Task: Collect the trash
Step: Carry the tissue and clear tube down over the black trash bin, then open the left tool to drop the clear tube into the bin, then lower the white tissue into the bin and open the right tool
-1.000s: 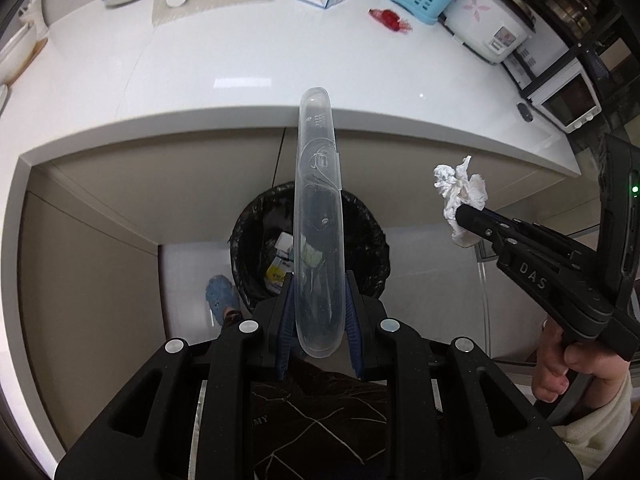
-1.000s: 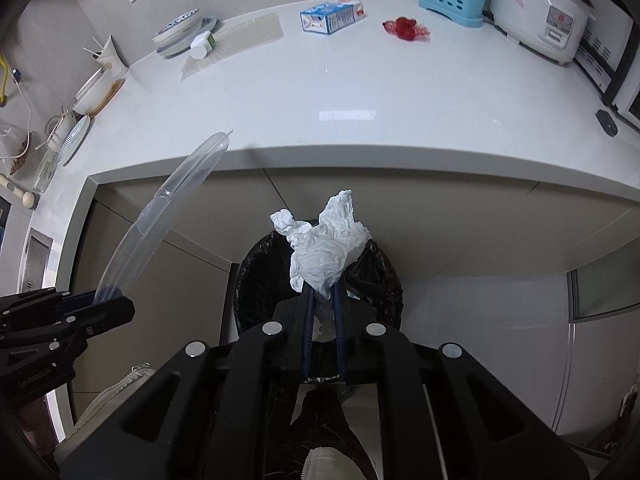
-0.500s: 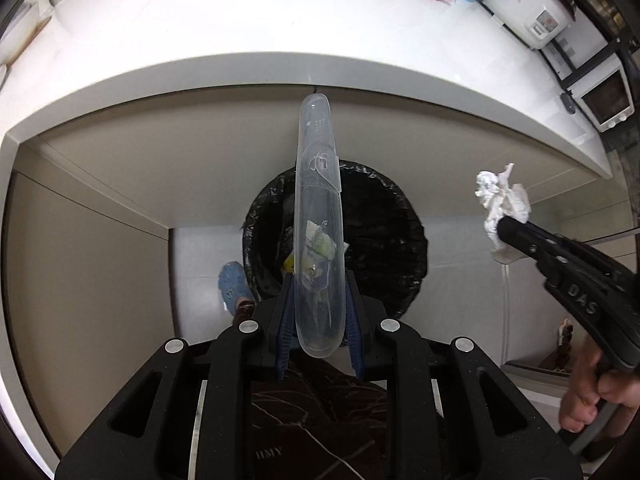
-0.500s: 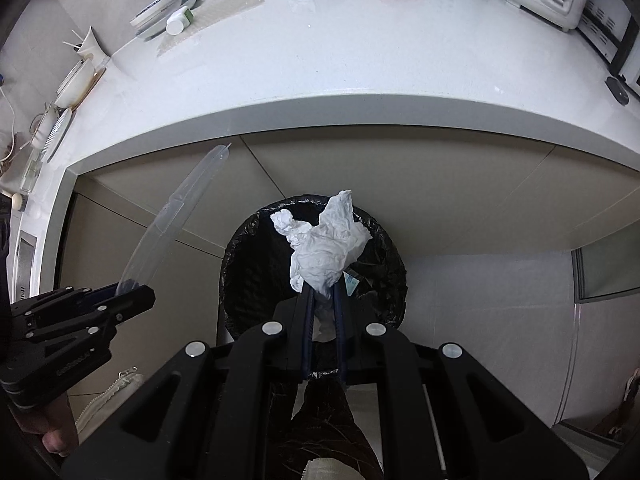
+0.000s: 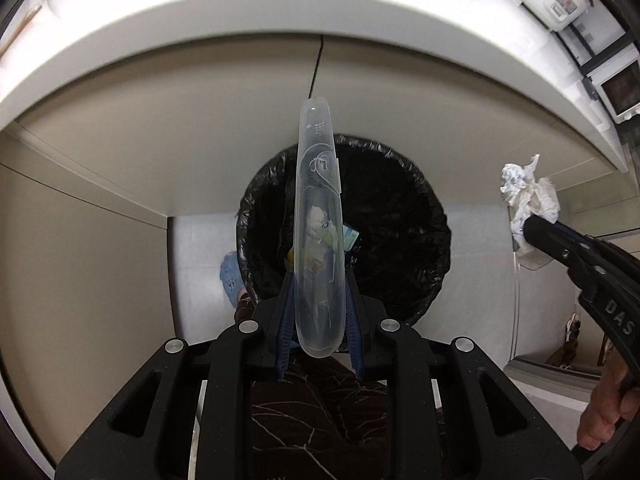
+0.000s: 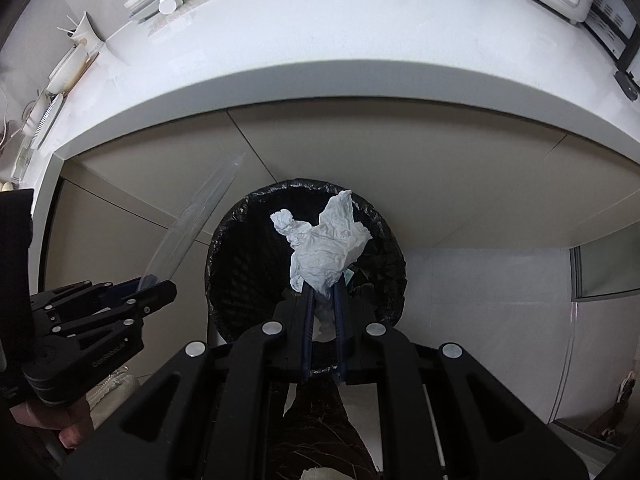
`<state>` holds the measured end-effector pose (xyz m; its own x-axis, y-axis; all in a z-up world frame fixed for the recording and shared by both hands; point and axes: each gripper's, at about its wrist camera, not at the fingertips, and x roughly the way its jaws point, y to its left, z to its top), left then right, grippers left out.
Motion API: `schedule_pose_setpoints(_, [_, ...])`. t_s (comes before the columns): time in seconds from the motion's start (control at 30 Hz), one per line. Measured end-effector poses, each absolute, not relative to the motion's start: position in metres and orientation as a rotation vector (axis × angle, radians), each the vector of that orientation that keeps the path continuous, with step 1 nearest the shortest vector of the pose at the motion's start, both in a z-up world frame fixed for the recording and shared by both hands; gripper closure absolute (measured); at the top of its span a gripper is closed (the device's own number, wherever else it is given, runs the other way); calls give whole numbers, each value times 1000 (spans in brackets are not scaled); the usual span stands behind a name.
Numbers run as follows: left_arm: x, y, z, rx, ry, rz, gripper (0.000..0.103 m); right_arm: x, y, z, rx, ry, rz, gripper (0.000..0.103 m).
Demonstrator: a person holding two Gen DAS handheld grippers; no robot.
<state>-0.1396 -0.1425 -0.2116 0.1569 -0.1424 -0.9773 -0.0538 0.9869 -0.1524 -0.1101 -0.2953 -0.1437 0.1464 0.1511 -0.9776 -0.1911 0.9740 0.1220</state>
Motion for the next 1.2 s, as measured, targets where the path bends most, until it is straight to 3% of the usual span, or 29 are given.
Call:
schedule_pose_setpoints(0.57, [-115, -173, -249, -55, 1415, -138, 78, -107, -302, -162, -33, 1454, 206, 95])
schedule_pose_setpoints(0.7, [-112, -175, -244, -48, 1390, -147, 58, -103, -298, -162, -35, 1457, 205, 95])
schedule_pose_setpoints(0.83, [-111, -171, -235, -55, 1367, -147, 46, -101, -295, -164, -37, 1459, 209, 94])
schedule_pose_setpoints(1.1, [-112, -150, -211, -95, 1297, -105, 9, -100, -289, -165, -41, 1460, 236, 94])
schedule_pose_setpoints(1.2, [-113, -140, -203, -118, 1273, -83, 6, -99, -283, -167, -43, 1463, 248, 94])
